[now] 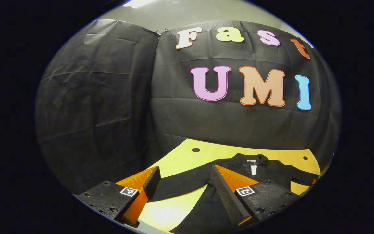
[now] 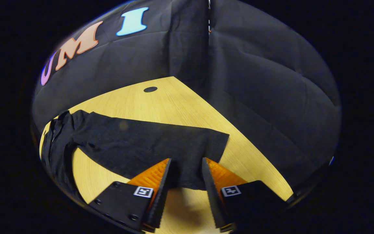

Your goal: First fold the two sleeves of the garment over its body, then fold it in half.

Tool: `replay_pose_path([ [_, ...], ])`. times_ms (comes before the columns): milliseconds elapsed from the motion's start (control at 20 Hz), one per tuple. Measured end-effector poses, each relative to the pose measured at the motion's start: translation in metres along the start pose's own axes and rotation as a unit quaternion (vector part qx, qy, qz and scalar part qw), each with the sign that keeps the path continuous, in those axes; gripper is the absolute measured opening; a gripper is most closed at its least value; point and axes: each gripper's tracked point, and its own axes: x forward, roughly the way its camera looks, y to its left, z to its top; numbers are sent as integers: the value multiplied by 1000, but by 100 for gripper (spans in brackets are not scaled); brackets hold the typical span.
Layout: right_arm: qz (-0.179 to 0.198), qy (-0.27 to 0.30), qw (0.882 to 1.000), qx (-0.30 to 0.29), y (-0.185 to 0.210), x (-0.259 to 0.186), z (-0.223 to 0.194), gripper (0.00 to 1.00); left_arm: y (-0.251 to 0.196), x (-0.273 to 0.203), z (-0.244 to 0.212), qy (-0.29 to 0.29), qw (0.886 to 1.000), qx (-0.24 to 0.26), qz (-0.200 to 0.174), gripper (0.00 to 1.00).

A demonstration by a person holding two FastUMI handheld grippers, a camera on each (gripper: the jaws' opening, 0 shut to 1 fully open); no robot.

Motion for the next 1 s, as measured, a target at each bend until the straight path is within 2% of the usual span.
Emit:
replay_pose_path([
  [50, 2, -1, 1000, 0, 3, 0, 0, 48, 1, -1, -1, -1, 1000, 0, -1, 94],
  [150, 6, 0, 1000, 5, 6, -1, 0, 34, -1, -2, -1, -1, 1000, -2, -3, 94],
  [200, 7, 0, 1000, 8, 8, -1, 0, 30, -1, -2, -1, 0, 1000, -4, -4, 94],
  [250, 9, 0, 1000, 8, 8, -1, 1, 23, -1, -2, -3, 1, 1000, -6, -5, 93],
  [300, 14, 2, 1000, 9, 9, -1, 3, 23, -1, -2, -4, 2, 1000, -9, -6, 93],
  [350, 13, 5, 1000, 9, 11, -3, 2, 12, -1, -2, -5, 3, 1000, -11, -7, 94],
  [450, 9, 13, 1000, -2, 9, -4, 2, 12, 2, -4, -5, 3, 1000, -13, -6, 94],
  [550, 4, 17, 1000, -14, 10, -8, 5, 5, 7, -5, -6, 1, 1000, -13, -4, 94],
  [700, 6, 10, 1000, -12, 15, -13, 15, 7, 16, -9, -8, 1, 1000, -20, 1, 94],
  [850, 2, -14, 1000, 7, 16, -26, 42, 5, 26, -10, -11, 3, 1000, -28, 7, 94],
  [1000, 4, -42, 999, 21, 20, -43, 75, 7, 36, -12, -16, 6, 999, -40, 10, 94],
])
